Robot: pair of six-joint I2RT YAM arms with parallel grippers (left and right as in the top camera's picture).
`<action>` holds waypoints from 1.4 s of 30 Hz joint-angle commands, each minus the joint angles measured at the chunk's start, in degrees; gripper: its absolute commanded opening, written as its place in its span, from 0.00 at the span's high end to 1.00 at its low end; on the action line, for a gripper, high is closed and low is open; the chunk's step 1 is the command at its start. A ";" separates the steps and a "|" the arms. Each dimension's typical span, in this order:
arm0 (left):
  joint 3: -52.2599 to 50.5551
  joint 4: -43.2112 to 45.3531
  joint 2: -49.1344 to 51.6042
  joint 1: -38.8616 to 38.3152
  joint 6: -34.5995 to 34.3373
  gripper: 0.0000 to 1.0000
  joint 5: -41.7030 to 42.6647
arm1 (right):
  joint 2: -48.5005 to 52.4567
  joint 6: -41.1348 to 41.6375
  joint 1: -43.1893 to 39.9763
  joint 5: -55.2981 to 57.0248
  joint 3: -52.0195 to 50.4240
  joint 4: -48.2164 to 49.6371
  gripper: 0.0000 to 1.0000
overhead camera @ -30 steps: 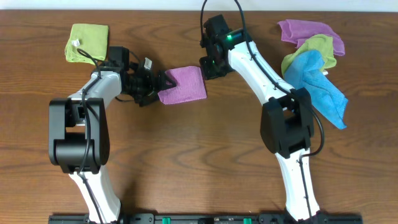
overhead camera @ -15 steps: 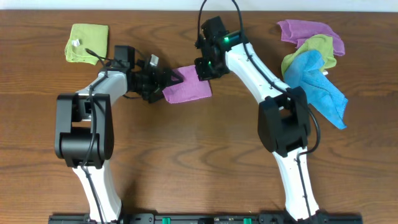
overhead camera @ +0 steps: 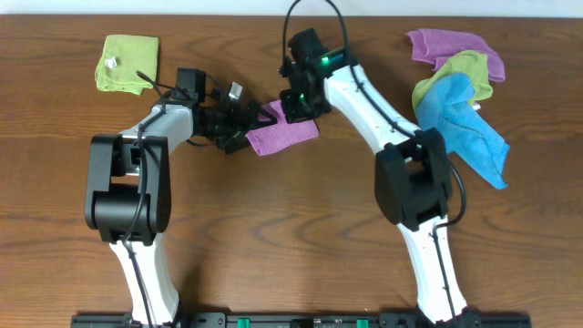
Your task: Fold the cloth
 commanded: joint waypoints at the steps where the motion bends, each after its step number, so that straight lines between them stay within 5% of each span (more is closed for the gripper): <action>1: -1.55 -1.03 2.97 0.42 1.99 0.02 -3.28 | 0.70 0.90 -2.58 1.55 4.66 -1.77 0.99; 28: -1.86 -0.98 3.08 0.42 2.69 0.02 -6.10 | 8.57 1.95 -5.22 0.57 6.19 -4.31 0.99; 40: -8.46 7.37 3.08 0.42 -1.27 0.00 -6.05 | 8.92 2.08 -1.92 -3.21 6.19 -3.32 0.99; 42: -9.33 8.17 3.08 0.42 -2.21 0.07 -6.03 | 8.90 2.05 -1.49 -2.78 6.19 -3.28 0.99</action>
